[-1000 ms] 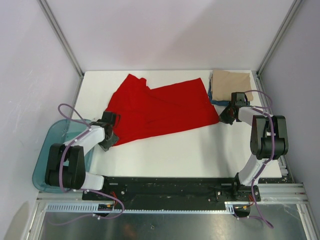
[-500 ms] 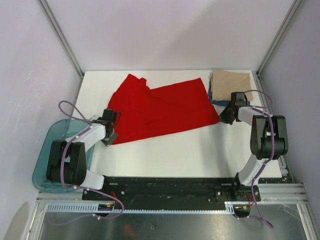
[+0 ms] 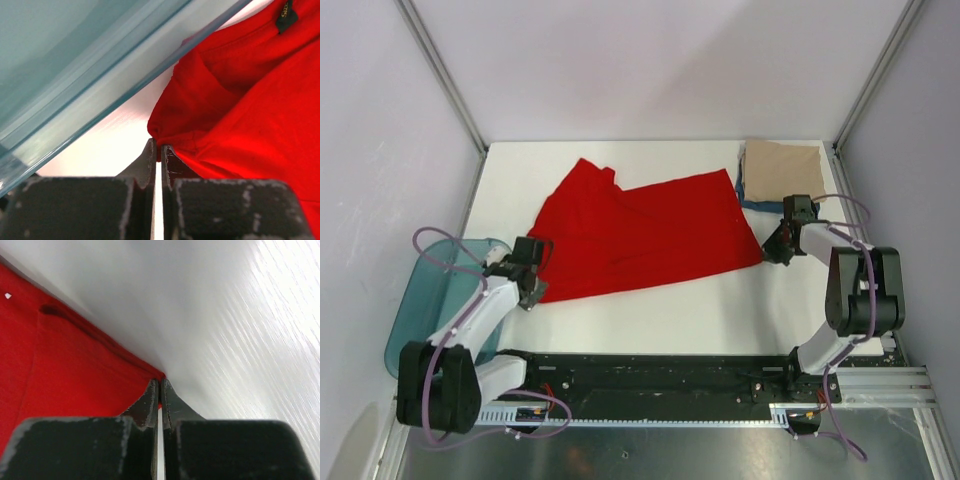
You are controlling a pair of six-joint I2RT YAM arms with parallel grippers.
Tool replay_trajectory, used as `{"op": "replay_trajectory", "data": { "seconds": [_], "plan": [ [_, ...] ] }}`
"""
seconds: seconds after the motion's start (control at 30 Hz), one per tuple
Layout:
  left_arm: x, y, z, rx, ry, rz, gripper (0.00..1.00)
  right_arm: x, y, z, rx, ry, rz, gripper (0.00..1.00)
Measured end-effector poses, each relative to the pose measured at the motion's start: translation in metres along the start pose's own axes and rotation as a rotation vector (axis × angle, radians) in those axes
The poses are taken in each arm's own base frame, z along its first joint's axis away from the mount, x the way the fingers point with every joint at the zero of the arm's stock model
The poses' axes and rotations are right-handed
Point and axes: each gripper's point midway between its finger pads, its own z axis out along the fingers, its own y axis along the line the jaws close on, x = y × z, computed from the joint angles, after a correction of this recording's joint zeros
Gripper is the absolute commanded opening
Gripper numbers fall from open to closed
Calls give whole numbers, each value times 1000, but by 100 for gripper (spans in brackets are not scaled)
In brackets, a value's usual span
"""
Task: Fold and stack the t-shirts
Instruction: Fold the flattened tshirt in 1/3 of the way
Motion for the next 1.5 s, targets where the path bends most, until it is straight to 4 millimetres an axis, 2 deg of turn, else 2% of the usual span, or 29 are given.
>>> {"op": "replay_trajectory", "data": {
  "seconds": [0.37,0.63,0.7,0.77,0.8,0.9,1.0,1.1,1.23,1.33,1.47,1.5],
  "plan": [
    [15,27,-19,-34,46,-73,0,57,-74,-47,144,113,146,0],
    [30,45,-24,-102,86,-107,0,97,-106,-76,216,170,258,0],
    [34,51,-24,-135,95,-115,2,108,-112,-81,230,183,270,5],
    [37,55,-25,-160,102,-119,9,114,-117,-85,240,191,280,19],
    [38,57,-25,-170,105,-122,15,116,-118,-88,241,194,285,28],
    [40,61,-26,-186,111,-126,46,116,-119,-94,228,185,294,44],
    [41,62,-28,-189,119,-112,66,112,-116,-100,200,162,282,51],
    [38,53,-35,-150,121,-70,75,98,-107,-110,163,127,251,53],
    [25,22,-57,-13,88,-10,78,65,-79,-125,76,45,184,52],
    [13,6,-73,64,60,28,76,43,-47,-132,7,-4,94,51],
    [-16,-29,-96,159,8,119,73,20,-8,-128,-63,-46,-6,49],
    [-23,-39,-99,177,-4,145,73,19,-2,-119,-62,-33,-27,48]
  ]
}}
